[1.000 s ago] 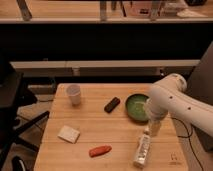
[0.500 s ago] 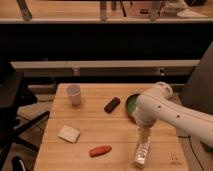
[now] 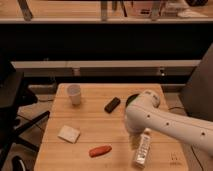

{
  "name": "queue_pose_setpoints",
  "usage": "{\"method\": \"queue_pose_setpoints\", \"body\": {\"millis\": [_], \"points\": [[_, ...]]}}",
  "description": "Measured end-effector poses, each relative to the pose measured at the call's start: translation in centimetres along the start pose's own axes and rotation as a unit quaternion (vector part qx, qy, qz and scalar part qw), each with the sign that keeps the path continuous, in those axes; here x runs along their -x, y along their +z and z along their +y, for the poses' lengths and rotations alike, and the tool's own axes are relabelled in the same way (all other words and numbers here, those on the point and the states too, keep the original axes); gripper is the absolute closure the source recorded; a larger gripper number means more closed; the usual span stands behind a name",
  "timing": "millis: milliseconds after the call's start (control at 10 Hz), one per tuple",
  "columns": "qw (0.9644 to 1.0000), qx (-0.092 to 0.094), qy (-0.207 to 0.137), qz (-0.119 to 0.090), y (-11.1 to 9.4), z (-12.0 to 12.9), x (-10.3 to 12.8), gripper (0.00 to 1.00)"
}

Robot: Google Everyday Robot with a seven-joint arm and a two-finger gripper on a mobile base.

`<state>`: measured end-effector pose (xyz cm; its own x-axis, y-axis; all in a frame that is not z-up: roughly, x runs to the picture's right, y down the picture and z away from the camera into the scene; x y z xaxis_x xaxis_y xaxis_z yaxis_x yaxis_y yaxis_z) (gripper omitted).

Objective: Drag the pepper across the table

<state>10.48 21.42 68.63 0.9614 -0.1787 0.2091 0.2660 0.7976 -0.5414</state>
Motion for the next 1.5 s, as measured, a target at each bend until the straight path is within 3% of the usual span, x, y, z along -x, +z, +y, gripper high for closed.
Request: {"method": "queue_pose_setpoints", "body": {"millis": [600,1500], "points": [[0.9992,0.009,-0.031,-0.024,2.0,0.2,3.7,0.2],[0.9971,0.011,-0.054,-0.052,4.5,1.6,5.1,0.2]]}}
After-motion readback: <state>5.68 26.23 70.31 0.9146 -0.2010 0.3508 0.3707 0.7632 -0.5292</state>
